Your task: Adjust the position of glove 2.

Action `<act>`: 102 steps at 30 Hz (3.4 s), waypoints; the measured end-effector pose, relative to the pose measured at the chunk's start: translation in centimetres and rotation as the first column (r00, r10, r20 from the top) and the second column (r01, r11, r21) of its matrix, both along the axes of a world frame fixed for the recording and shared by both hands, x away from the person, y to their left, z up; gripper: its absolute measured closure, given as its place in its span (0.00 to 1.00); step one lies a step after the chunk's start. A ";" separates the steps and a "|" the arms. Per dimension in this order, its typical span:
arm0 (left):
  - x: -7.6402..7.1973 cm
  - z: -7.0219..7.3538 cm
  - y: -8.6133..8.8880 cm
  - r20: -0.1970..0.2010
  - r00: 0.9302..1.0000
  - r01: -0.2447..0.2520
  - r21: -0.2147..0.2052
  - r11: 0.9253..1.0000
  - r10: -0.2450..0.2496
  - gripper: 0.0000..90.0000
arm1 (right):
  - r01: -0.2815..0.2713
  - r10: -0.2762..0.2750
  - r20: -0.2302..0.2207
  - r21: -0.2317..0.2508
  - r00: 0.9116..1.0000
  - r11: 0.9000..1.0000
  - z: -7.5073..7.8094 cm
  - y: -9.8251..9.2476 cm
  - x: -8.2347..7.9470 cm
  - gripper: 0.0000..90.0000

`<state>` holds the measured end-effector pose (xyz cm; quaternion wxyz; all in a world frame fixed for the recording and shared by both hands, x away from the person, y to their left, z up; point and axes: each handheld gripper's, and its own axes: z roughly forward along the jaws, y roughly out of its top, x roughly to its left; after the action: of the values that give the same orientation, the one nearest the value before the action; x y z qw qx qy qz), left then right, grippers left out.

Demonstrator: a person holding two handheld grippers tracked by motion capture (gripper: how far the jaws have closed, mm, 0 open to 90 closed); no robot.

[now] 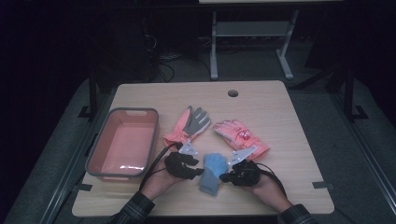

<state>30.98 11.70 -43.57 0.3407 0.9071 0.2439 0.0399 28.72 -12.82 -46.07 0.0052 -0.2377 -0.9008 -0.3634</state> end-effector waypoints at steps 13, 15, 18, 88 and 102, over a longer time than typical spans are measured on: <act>-1.0 -0.4 -2.1 -0.002 0.999 0.042 0.016 0.999 -0.042 0.24 | 0.024 -0.026 0.037 0.054 0.999 0.998 0.7 0.0 -0.5 0.81; -1.3 -0.7 -2.7 0.006 0.999 0.045 0.040 0.998 -0.045 0.20 | 0.052 -0.054 0.051 0.048 0.997 0.998 0.8 -1.0 -0.4 0.74; -1.5 -1.1 -3.3 0.018 0.999 0.042 0.060 0.997 -0.043 0.18 | 0.096 -0.100 0.073 0.046 0.992 0.994 0.6 -2.3 -0.2 0.59; 4.9 9.8 13.6 0.066 0.933 -0.353 -0.018 0.936 0.353 0.80 | 0.177 -0.177 0.164 0.017 0.971 0.984 -2.0 -4.9 -0.5 0.15; 9.7 3.6 17.5 -0.029 0.880 -0.466 0.134 0.875 0.474 0.78 | 0.176 -0.177 0.164 0.018 0.971 0.984 -2.0 -4.9 -0.5 0.15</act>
<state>40.65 29.21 -40.02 0.2569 0.8407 0.4641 0.1089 28.23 -17.75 -48.10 -0.1013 -0.2860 -0.8729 -0.3822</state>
